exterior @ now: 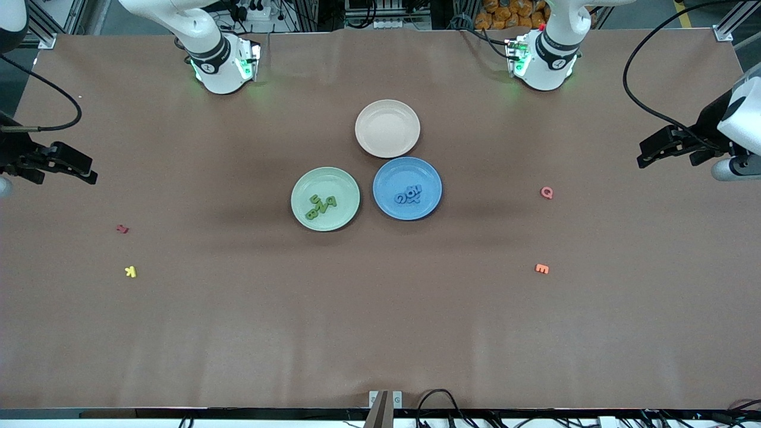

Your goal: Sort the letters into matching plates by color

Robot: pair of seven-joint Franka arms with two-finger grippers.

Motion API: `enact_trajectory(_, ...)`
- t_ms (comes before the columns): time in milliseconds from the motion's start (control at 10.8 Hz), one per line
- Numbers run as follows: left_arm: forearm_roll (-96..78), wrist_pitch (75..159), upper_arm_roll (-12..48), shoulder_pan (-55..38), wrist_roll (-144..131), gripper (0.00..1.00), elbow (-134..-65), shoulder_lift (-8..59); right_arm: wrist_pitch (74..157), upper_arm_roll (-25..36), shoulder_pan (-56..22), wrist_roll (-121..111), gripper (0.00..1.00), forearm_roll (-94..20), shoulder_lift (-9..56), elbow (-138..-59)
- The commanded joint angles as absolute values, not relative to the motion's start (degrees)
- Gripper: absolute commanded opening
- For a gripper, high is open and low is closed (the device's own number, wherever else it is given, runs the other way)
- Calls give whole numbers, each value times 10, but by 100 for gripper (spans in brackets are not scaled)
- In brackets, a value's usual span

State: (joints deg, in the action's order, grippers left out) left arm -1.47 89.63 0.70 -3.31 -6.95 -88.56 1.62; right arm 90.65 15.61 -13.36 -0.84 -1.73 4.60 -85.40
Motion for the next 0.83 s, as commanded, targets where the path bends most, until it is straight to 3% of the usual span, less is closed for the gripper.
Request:
enact_trajectory(0,-19,883,6,-32,-77,100,-882,11,911,159,-140,-7,100,-8,43,-857)
enact_trajectory(739,5,879,7,-32,-75,100,-881,11,911,159,-140,-7,100,-8,43,-857)
